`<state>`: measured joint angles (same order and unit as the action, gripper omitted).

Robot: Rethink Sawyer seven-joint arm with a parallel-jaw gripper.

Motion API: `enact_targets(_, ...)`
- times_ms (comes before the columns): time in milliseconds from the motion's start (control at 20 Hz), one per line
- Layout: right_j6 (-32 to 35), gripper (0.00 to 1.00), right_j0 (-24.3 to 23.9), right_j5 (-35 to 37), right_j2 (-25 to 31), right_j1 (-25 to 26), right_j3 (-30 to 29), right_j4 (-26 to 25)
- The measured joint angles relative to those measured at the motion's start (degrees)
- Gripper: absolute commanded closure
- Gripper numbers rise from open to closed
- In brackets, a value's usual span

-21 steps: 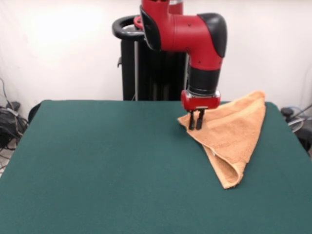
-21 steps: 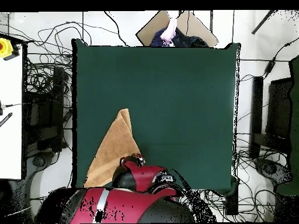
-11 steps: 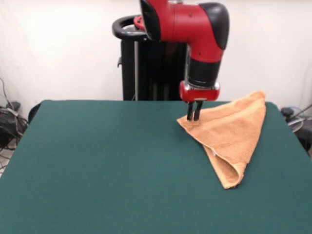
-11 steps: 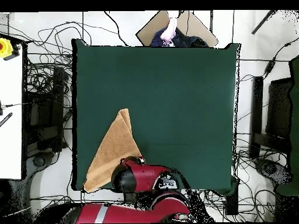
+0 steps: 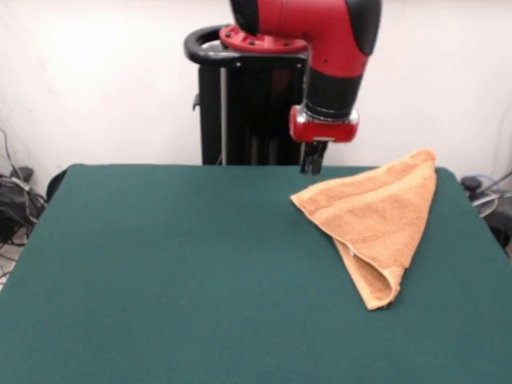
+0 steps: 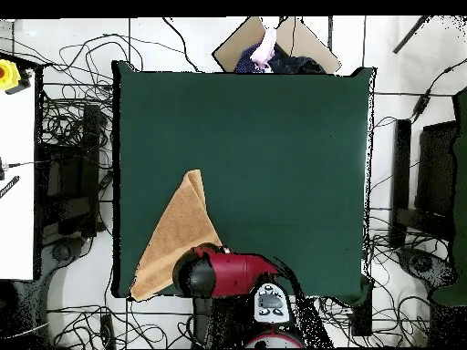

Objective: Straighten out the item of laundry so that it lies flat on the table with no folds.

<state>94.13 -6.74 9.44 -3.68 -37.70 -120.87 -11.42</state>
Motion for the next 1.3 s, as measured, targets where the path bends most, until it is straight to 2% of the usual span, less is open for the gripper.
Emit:
enact_targets(50, 0.0, 0.0, -0.78, -0.51, 0.08, 0.05, 0.02, -0.02)
enact_targets(450, 0.0, 0.0, -3.54, -4.06, 2.06, 1.95, 0.04, 0.0)
enact_targets(700, 0.0, 0.0, -3.65, -10.7, 3.31, 5.98, -0.07, 0.01)
enact_targets(1050, 0.0, 0.0, 0.21, -19.29, 3.2, 11.06, -0.35, 0.51)
enact_targets(1300, 0.0, 0.0, 5.27, -27.33, 0.83, 14.91, -0.8, 1.24)
